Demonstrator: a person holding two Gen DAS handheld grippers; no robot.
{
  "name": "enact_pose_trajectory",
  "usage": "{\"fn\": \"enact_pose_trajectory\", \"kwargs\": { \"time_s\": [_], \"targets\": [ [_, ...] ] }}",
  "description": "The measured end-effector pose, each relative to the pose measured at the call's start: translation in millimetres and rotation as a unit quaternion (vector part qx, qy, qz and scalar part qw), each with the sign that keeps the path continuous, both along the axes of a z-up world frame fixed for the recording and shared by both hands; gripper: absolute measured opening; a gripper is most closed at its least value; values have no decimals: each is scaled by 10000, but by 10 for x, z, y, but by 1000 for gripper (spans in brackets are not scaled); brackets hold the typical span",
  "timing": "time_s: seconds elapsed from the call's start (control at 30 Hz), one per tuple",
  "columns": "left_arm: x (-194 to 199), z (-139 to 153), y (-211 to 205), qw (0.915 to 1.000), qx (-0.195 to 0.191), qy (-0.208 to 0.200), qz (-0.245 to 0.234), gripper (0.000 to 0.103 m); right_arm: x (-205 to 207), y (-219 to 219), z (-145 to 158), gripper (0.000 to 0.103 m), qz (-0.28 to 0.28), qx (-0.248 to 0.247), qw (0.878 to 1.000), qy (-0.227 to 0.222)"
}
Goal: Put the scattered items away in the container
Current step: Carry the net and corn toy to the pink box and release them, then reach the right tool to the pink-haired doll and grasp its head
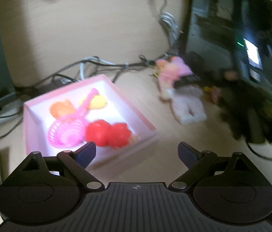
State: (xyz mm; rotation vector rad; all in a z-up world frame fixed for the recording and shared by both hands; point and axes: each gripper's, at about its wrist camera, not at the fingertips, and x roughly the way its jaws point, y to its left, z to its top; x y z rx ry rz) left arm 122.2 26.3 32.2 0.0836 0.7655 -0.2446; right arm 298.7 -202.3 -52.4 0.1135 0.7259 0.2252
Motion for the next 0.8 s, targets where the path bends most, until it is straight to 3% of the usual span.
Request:
{"fn": "enact_pose_trajectory", "kwargs": {
  "time_s": [0.17, 0.3, 0.4, 0.57, 0.7, 0.8],
  "targets": [
    [-105, -60, -77, 9998, -9, 151, 96, 96, 201, 25, -139, 88, 288, 420, 9982, 325],
    [-173, -67, -90, 9995, -67, 204, 249, 96, 124, 47, -115, 66, 638, 554, 9959, 316],
    [-224, -66, -99, 9991, -152, 272, 299, 96, -76, 70, -10, 63, 913, 332, 9951, 163],
    [-322, -67, -168, 9988, -319, 343, 160, 96, -708, 82, 196, 62, 1503, -672, 9854, -440],
    [-364, -117, -266, 9977, -466, 486, 30, 96, -1233, 73, 272, 62, 2046, -1689, 9596, -937],
    [-373, -125, -339, 9967, -583, 555, -51, 96, -1537, 71, 282, 62, 2322, -2171, 9408, -1177]
  ]
}}
